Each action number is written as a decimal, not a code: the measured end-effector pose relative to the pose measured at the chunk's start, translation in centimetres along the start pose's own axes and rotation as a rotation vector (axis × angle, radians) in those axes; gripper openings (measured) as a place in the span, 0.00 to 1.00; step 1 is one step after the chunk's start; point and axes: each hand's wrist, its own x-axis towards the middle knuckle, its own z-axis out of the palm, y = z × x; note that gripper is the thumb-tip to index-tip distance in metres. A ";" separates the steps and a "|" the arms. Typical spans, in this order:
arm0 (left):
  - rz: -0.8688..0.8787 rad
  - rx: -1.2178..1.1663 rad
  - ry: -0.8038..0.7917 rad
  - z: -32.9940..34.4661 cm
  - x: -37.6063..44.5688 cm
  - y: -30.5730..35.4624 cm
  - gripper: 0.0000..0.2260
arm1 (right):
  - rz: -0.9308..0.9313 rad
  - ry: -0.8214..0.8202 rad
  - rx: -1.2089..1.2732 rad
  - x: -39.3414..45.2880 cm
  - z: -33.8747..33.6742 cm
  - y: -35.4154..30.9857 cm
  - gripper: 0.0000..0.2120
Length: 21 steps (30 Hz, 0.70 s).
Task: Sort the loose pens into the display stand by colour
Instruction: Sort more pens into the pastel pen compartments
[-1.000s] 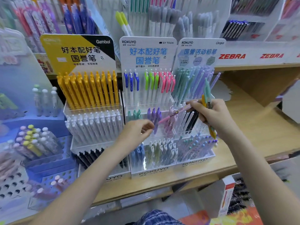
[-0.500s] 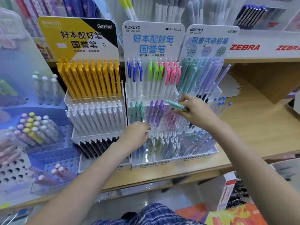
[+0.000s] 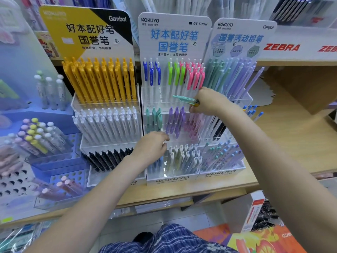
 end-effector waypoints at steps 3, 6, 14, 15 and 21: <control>-0.001 -0.015 0.012 0.0 -0.1 0.0 0.15 | 0.006 -0.050 0.045 0.0 -0.4 0.4 0.17; -0.001 -0.012 0.007 0.1 -0.2 0.0 0.16 | -0.001 -0.087 0.112 -0.3 -0.5 0.7 0.12; 0.001 -0.014 0.002 0.1 -0.2 0.0 0.16 | 0.016 -0.048 0.082 0.5 0.4 0.8 0.18; 0.000 -0.016 0.006 0.1 -0.2 -0.1 0.16 | 0.014 -0.043 0.075 0.7 0.4 0.7 0.18; 0.003 -0.001 -0.009 -0.1 -0.2 -0.1 0.16 | 0.035 0.058 0.056 0.3 0.6 0.4 0.18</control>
